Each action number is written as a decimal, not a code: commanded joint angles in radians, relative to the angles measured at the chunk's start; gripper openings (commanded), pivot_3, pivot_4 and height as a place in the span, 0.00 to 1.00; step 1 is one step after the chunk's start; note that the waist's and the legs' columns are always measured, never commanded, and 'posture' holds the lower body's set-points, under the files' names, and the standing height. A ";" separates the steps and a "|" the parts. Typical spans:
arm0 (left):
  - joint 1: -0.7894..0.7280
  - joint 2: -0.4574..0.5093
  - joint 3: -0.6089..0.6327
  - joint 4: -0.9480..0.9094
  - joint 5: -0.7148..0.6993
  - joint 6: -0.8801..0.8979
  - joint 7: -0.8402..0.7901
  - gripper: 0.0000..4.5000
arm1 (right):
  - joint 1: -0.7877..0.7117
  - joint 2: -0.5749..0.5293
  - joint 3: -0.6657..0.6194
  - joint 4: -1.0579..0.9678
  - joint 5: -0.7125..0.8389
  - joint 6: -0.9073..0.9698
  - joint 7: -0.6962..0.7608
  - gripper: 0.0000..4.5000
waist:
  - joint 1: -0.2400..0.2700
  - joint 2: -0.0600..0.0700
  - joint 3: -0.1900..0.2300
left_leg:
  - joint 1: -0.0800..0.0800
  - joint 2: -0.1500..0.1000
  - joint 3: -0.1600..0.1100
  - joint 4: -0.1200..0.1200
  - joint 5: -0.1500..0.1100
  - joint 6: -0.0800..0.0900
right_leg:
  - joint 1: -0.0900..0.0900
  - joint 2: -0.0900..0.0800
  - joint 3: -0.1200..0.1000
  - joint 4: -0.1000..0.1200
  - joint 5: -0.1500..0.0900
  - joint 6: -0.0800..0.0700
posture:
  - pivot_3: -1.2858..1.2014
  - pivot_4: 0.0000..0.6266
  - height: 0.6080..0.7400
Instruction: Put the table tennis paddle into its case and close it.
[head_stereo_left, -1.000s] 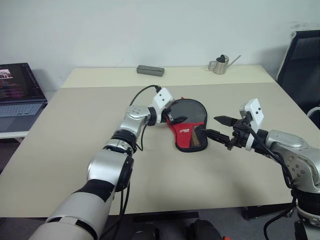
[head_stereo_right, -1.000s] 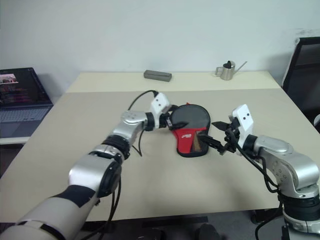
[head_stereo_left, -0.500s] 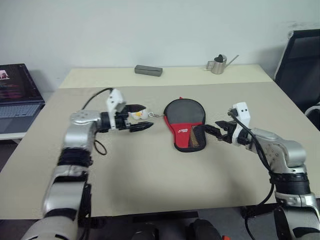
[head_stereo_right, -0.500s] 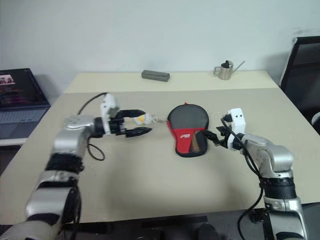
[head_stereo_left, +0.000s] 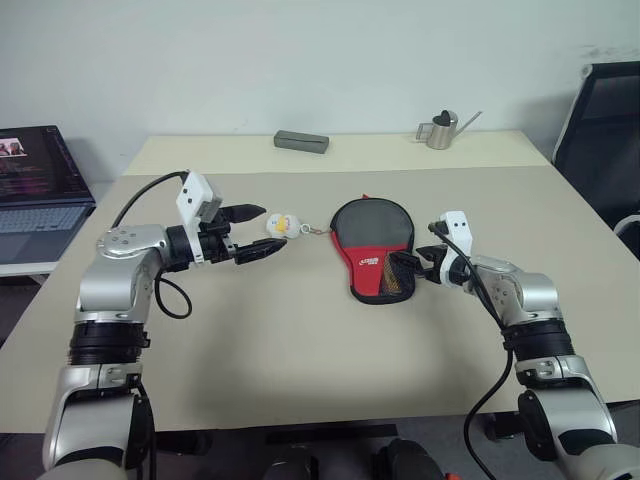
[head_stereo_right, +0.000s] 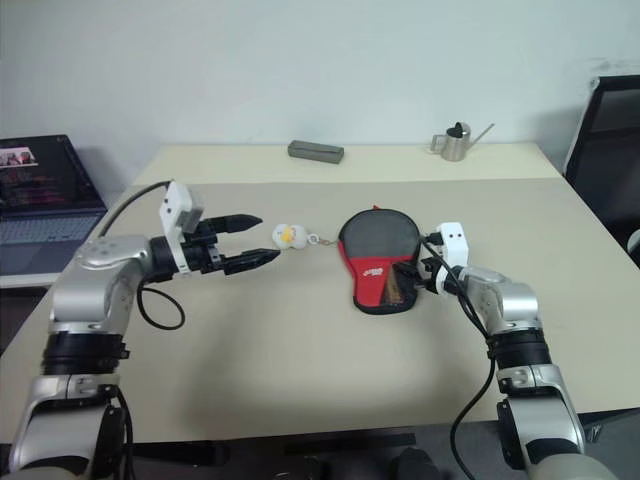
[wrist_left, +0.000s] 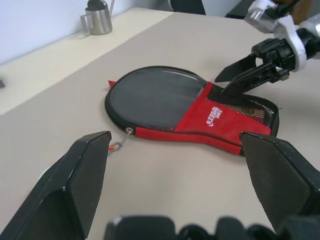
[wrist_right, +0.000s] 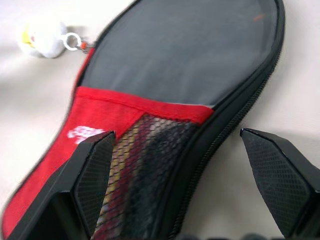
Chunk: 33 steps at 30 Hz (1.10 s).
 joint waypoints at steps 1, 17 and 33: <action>-0.010 0.023 0.025 -0.037 -0.027 0.003 0.011 1.00 | -0.041 0.013 -0.002 0.025 -0.021 -0.048 0.016 0.97 | 0.000 0.000 0.000 | 0.000 0.000 0.000 0.000 0.000 0.000 | 0.000 0.000 0.000 0.000 0.000 0.000 | 0.52 0.24 1.00; -0.007 0.028 0.013 -0.035 -0.028 -0.008 0.029 1.00 | -0.092 0.078 0.004 0.134 -0.107 -0.075 -0.012 0.37 | -0.010 0.000 0.000 | 0.000 0.001 0.001 0.000 0.000 0.000 | -0.001 0.001 0.001 0.001 0.000 0.000 | 0.52 0.24 1.00; 0.075 0.089 0.020 -0.067 -0.036 -0.005 -0.007 1.00 | -0.072 0.093 -0.021 0.119 -0.099 0.023 -0.067 0.01 | -0.016 0.001 0.000 | 0.001 0.001 0.001 0.000 0.000 0.000 | -0.001 0.001 0.001 0.002 0.000 0.000 | 0.52 0.24 1.00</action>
